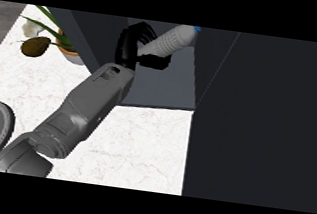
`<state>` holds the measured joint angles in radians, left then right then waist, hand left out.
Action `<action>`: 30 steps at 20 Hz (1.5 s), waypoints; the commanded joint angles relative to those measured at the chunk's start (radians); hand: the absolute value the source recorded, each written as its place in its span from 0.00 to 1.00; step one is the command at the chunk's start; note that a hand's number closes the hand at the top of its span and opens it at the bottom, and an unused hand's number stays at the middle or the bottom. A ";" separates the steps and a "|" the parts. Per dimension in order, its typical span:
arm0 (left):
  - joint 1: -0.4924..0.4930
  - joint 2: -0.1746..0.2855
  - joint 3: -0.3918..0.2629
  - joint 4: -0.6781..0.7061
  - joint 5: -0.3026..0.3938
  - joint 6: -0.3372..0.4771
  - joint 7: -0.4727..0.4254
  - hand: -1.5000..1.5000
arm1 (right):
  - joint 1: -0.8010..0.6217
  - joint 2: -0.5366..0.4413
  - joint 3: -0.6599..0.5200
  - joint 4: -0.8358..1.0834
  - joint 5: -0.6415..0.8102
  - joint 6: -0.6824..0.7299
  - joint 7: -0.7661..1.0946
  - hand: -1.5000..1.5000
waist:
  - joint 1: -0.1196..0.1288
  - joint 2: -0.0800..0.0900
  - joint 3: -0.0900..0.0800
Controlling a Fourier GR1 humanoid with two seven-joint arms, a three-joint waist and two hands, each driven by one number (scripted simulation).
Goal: Pick up the bottled water, place it into the cabinet and close the cabinet
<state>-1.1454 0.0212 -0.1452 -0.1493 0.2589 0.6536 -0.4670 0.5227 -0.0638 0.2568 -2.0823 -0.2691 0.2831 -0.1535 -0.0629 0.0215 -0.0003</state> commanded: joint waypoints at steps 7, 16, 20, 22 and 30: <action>0.008 0.065 0.015 0.081 -0.021 0.033 -0.027 0.00 | 0.030 -0.005 0.022 -0.018 0.003 0.014 -0.025 0.00 | -0.012 0.006 -0.001; -0.022 0.076 0.023 0.101 -0.024 0.042 0.001 0.00 | -0.015 -0.016 0.003 0.031 -0.010 0.035 -0.036 0.00 | -0.008 0.008 0.000; 0.041 0.078 0.059 0.039 0.007 -0.029 -0.114 0.00 | -0.052 0.006 0.002 0.025 0.001 -0.002 -0.010 0.00 | 0.008 0.009 -0.002; 0.012 0.086 0.086 0.012 0.030 -0.087 -0.109 0.00 | -0.001 0.016 0.035 -0.024 0.016 -0.026 0.006 0.00 | 0.004 0.003 -0.002; 0.084 0.057 0.153 -0.083 0.090 -0.289 -0.263 0.00 | 0.006 0.002 0.025 -0.017 0.017 -0.012 -0.017 0.00 | 0.033 -0.010 -0.001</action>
<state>-1.1285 0.0138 -0.0198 -0.2026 0.3293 0.4718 -0.6521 0.5348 -0.0730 0.2651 -2.1011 -0.2622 0.2814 -0.1752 -0.0559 0.0201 0.0023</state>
